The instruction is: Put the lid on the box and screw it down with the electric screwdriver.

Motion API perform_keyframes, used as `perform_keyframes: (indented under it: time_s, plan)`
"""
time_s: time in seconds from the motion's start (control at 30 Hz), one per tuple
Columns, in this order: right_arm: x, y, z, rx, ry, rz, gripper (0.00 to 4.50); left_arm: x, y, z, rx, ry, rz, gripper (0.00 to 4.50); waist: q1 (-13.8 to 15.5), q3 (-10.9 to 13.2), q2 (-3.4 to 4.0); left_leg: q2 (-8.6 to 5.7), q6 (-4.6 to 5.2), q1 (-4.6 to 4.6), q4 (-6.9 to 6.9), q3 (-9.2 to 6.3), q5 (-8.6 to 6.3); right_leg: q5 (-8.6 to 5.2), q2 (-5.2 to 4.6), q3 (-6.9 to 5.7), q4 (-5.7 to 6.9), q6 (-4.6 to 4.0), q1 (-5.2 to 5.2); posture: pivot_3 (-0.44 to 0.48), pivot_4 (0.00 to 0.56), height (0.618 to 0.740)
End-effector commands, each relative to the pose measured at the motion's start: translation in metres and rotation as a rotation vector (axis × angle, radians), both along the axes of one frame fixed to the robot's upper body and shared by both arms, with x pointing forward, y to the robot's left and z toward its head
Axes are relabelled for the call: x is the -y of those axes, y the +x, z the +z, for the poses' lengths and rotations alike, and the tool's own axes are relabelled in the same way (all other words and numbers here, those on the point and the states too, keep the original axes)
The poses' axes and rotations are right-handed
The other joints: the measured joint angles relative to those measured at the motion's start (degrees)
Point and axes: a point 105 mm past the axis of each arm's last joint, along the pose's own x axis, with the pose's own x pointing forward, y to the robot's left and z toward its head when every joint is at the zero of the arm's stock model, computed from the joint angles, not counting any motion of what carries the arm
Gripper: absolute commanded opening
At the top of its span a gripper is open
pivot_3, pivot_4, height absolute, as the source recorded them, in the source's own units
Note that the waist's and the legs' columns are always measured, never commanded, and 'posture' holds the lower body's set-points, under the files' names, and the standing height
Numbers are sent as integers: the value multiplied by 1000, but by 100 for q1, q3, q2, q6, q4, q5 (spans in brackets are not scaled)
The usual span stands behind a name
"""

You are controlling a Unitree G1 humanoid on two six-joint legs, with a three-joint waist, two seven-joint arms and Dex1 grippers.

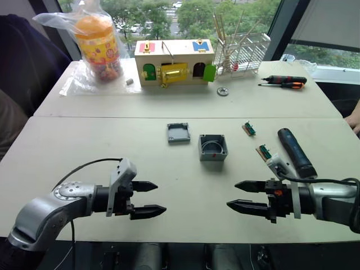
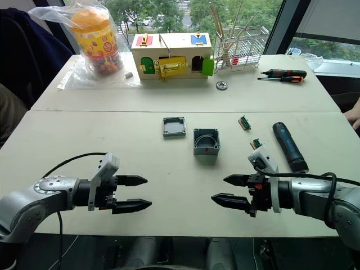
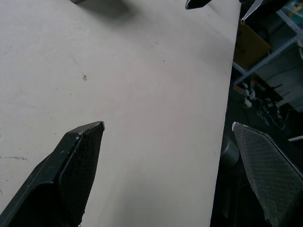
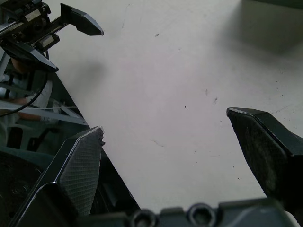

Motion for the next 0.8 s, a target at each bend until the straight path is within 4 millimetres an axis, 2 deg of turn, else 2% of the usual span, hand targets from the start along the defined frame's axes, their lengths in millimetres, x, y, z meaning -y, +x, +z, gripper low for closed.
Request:
perform_keyframes:
  time_s: [0.03,0.27,0.4,0.53,0.63,0.7,0.8]
  plan:
    - [-5,1,4,36,10,16,4500,1,-1,8,28,-18,-17,4477,0,0,0,0,0,0,0,0,0,0,0,0,0,0,0,0,150,708]
    - [-7,4,4,55,18,5,4500,-1,5,3,64,33,5,4477,0,0,0,0,0,0,0,0,0,0,1,0,0,0,0,0,150,708]
    - [-7,8,7,84,37,-13,4500,0,8,9,63,0,4,4477,3,0,0,-1,0,0,0,0,0,0,1,0,0,0,0,0,150,708]
    - [-6,13,9,112,30,-39,4500,-4,19,5,119,82,24,4477,1,0,0,-1,0,0,0,1,0,0,1,0,0,1,0,0,150,708]
    - [-3,15,12,123,25,-58,4500,-9,25,3,145,189,-45,4477,8,1,-1,-2,0,0,0,1,0,4,4,-1,1,8,0,0,150,708]
    - [-1,16,17,130,31,-69,4500,-13,42,13,175,244,-70,4477,14,1,-1,-2,0,0,0,2,0,3,4,-2,1,6,0,0,150,708]
    - [4,25,27,176,36,-105,4500,-8,77,44,271,317,-118,4477,49,4,-13,-4,0,-7,7,-1,1,5,6,-7,2,2,-1,0,150,708]
